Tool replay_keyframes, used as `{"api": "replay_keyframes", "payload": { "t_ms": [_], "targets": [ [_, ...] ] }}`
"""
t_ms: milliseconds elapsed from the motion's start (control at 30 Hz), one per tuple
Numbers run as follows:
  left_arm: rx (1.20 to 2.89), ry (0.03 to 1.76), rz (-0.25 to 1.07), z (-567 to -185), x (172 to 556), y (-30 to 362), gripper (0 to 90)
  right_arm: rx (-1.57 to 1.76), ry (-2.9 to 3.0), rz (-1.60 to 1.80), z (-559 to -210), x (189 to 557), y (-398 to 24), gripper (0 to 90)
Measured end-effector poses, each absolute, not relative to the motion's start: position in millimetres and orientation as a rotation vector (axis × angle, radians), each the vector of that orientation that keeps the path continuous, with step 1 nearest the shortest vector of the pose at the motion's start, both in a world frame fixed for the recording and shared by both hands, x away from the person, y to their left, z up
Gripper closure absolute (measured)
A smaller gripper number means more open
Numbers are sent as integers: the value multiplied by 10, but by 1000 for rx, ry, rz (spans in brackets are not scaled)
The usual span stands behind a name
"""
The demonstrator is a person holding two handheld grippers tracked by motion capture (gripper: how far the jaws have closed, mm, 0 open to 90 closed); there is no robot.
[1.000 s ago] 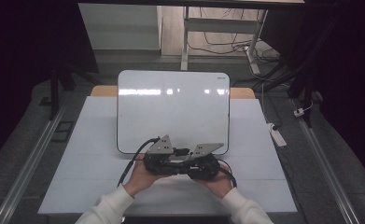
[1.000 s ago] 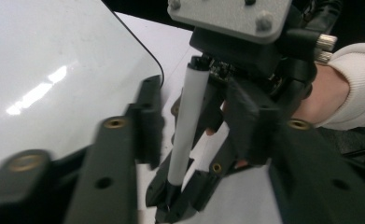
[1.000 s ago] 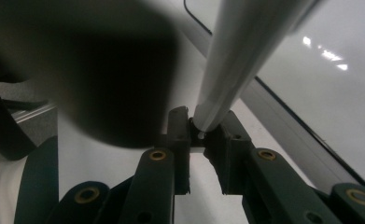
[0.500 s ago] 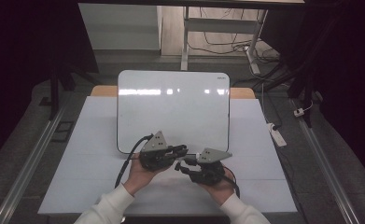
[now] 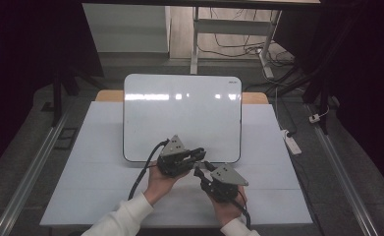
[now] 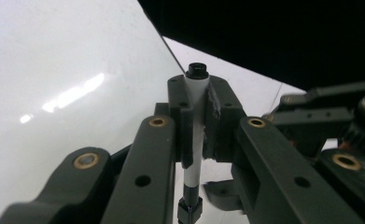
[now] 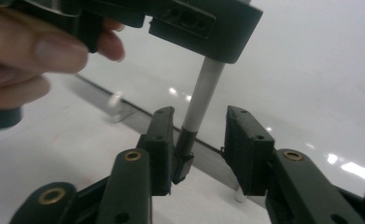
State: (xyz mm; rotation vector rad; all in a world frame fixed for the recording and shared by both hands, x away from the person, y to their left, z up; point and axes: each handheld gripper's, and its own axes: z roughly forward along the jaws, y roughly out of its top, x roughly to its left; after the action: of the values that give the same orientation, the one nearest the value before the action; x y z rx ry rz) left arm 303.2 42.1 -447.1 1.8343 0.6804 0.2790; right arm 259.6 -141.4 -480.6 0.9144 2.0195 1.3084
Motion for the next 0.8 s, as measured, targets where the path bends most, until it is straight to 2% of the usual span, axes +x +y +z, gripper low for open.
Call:
{"api": "replay_keyframes", "payload": {
  "t_ms": [133,200,367,500,600,800],
  "targets": [
    [1827,682,299,-4476,3017,313,808,948,1971,1283,-4826,2620,-1409,733],
    [1821,687,323,-4486,3004,287,808,954,1954,1271,-4827,2638,-1412,754],
    [1797,699,290,-4492,2996,325,789,971,1955,1300,-4807,2693,-1506,805],
    [1783,692,275,-4456,2968,421,591,942,1955,1332,-4732,2688,-1536,806],
    [1783,694,280,-4400,2923,605,479,932,1950,1359,-4664,2705,-1585,806],
    [1854,736,317,-4405,2790,1135,395,973,1935,1377,-4443,2926,-1833,806]
  ]
}}
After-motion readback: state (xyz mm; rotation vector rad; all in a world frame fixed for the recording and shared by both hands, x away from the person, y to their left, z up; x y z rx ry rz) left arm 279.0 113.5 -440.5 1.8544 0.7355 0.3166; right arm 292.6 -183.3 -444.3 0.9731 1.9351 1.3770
